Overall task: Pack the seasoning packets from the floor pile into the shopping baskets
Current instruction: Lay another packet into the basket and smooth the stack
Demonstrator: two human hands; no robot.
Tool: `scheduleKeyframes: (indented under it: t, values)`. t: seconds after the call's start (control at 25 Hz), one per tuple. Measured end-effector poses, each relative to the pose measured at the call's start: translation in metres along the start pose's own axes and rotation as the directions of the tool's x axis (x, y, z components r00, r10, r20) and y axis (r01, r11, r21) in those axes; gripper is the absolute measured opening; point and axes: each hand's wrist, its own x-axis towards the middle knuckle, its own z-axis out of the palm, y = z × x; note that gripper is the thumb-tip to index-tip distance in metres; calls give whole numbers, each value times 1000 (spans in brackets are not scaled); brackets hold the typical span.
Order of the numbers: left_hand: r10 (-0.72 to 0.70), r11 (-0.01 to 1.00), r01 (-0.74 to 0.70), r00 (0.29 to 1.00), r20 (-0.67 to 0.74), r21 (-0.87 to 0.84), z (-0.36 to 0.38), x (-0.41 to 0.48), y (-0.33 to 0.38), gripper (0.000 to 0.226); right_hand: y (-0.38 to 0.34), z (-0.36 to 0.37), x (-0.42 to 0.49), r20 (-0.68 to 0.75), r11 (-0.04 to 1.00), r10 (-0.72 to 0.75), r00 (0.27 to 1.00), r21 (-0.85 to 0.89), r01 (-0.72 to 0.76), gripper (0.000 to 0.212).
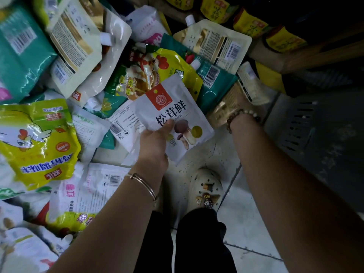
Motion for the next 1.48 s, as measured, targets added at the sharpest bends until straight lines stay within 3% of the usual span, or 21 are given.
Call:
scheduleKeyframes:
  t: [0.12,0.28,0.52,0.84,1.04,1.16,1.36,1.48]
  values:
    - [21,996,-21,1000,7,87,-7,-13,14,12,0,-25,-18,-69,996,-83,994,-50,80,57]
    - [87,973,-98,994,64,209,-16,-42,34,12,21,-65,-67,-125,948,-302,945,66,312,58]
    - [146,916,-186,980,135,356,-24,-122,74,16,7,-124,-161,-116,858,-481,869,142,493,48]
    - [176,888,-252,959,223,386,-9,-257,109,23,-32,-228,-253,-117,815,-561,819,95,572,52]
    - [294,805,-422,894,338,416,33,-328,83,27,-32,-321,-249,-159,751,-615,772,179,635,47]
    - [277,800,-431,882,381,417,66,-359,50,26,-19,-387,-225,-222,740,-608,762,188,645,52]
    - [146,693,-411,885,443,592,118,-389,-42,31,29,-477,-172,-306,778,-611,730,-62,626,50]
    - [100,689,-342,918,383,639,145,-393,-96,42,61,-501,-136,-246,807,-583,774,-283,517,48]
